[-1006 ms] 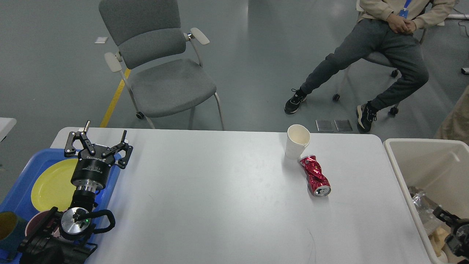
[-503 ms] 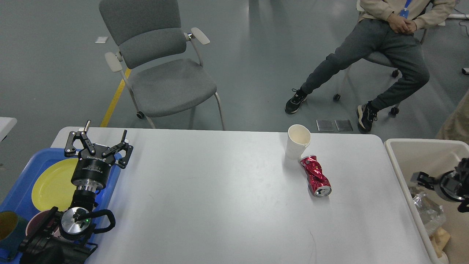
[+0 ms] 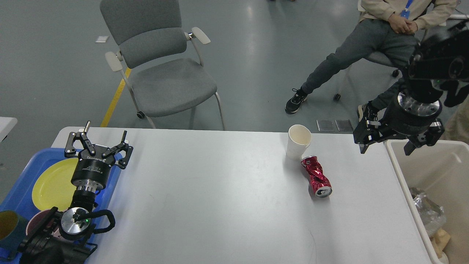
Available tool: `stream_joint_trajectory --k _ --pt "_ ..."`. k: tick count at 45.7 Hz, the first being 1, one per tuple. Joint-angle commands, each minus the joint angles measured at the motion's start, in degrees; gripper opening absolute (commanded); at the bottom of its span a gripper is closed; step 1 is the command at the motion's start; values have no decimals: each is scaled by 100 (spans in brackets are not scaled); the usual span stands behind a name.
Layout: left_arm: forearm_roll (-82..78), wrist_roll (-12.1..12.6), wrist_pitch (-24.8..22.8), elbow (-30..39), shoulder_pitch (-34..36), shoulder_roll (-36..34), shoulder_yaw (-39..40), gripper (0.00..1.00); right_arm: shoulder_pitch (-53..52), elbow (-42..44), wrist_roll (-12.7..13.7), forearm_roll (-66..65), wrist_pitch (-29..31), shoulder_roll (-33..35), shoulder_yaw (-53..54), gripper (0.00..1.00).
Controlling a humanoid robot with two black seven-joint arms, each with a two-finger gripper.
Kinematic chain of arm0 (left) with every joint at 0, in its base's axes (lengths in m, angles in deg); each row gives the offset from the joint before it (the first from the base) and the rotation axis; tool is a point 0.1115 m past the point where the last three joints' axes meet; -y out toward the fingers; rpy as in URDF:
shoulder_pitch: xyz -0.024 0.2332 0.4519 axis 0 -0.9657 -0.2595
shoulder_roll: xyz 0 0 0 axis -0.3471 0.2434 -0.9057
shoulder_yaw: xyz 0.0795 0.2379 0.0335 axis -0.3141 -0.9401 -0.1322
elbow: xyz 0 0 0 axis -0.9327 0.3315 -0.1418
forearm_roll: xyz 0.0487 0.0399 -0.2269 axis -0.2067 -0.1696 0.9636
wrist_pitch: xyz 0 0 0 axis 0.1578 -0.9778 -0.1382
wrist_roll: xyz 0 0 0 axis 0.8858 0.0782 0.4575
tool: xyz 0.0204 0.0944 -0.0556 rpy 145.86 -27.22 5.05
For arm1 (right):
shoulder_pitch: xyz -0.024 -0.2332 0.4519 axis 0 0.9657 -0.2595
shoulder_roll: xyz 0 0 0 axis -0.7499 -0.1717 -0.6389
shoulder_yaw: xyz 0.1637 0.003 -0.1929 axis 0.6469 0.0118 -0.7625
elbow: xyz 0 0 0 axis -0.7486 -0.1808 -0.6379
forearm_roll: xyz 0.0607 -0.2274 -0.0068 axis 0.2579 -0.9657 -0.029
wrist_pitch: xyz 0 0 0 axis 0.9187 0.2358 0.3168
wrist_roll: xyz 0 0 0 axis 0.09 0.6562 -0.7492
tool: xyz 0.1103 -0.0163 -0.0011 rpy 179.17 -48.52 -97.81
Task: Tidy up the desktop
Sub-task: 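Raise the right gripper out of the bin toward the white paper cup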
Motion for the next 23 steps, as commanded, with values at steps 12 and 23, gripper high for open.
stream_joint_trajectory --k 12,23 --pt "0 -4 0 0 0 6 0 96 -1736 -2150 0 252 -375 -18 751 100" --pt "0 5 0 0 0 -3 8 96 -1578 -2106 -9 323 -727 131 742 100"
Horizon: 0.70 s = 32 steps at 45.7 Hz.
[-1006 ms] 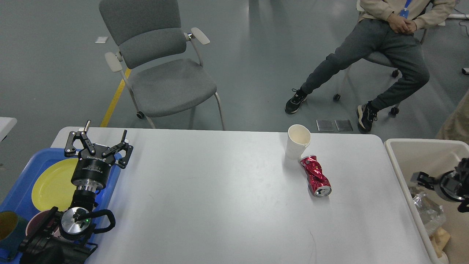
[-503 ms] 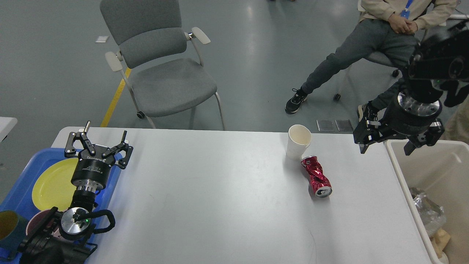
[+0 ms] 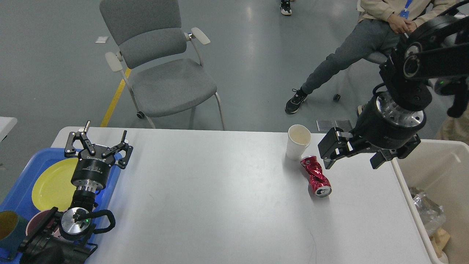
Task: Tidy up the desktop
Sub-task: 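Raise the right gripper out of the bin toward the white paper cup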
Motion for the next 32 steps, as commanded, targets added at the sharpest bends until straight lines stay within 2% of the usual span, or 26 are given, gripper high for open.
stream_joint_trajectory --k 1,8,13,23,32 --pt "0 9 0 0 0 5 -6 96 157 88 -4 13 -92 62 -1 100" --pt "0 9 0 0 0 5 -6 96 596 316 -4 22 -565 88 87 100" --pt "0 9 0 0 0 -3 -6 96 1176 816 -4 40 -1067 79 105 100" --pt "0 9 0 0 0 5 -6 96 2652 2626 -4 733 -1357 0 245 100" --pt "0 18 0 0 0 5 3 96 4321 4112 -4 927 -2148 -61 1027 100"
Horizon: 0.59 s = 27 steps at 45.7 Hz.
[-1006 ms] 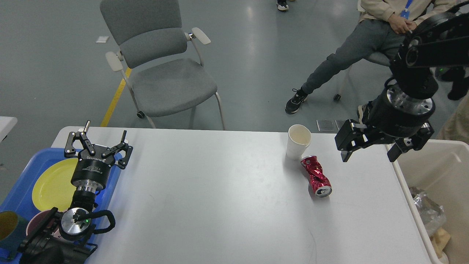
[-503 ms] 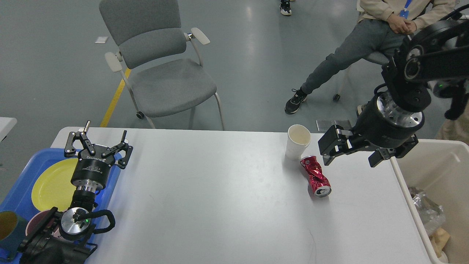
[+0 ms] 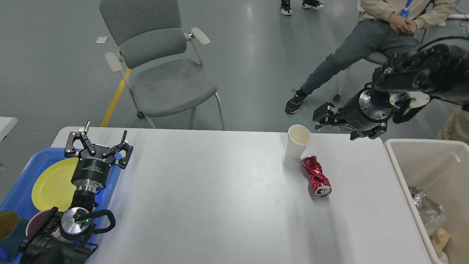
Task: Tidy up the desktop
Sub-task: 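Raise the right gripper out of the bin toward the white paper cup, then grasp the white paper cup with the right gripper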
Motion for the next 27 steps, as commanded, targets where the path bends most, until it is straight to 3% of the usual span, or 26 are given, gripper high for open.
stream_joint_trajectory --k 1,10,27 --pt "0 9 0 -2 -1 0 7 96 1059 909 8 46 -477 -19 582 100" --pt "0 9 0 -2 -1 -9 -2 96 2449 2685 17 46 -494 -713 838 100" --pt "0 0 0 7 -1 0 -2 96 3671 4409 17 29 -802 -1531 926 100"
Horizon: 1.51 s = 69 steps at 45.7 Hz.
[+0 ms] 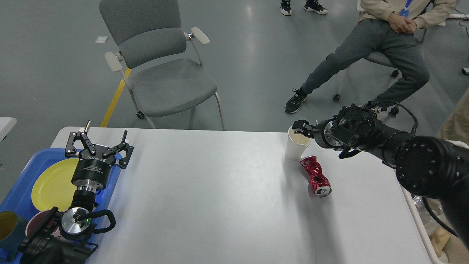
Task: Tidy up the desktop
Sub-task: 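Grasp the white paper cup with the right gripper, then lift the paper cup and carry it into the white bin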
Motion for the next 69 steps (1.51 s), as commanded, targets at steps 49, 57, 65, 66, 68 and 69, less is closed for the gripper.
stream_joint_trajectory --k 49,57,65,66,68,69 --pt "0 -6 0 -3 -1 0 0 96 870 397 167 15 -1008 -160 404 23" --pt "0 -6 0 -3 -1 0 0 96 852 336 325 15 -1000 -152 431 0" --pt "0 -6 0 -3 -1 0 0 96 791 196 571 24 -947 6 896 0" --pt "0 -6 0 5 -1 0 0 96 773 134 606 24 -947 41 958 0" --pt "0 -6 0 -3 -1 0 0 96 712 -6 659 24 -956 121 1072 0" --pt "0 -6 0 -3 -1 0 9 96 668 -68 668 24 -956 156 1133 0"
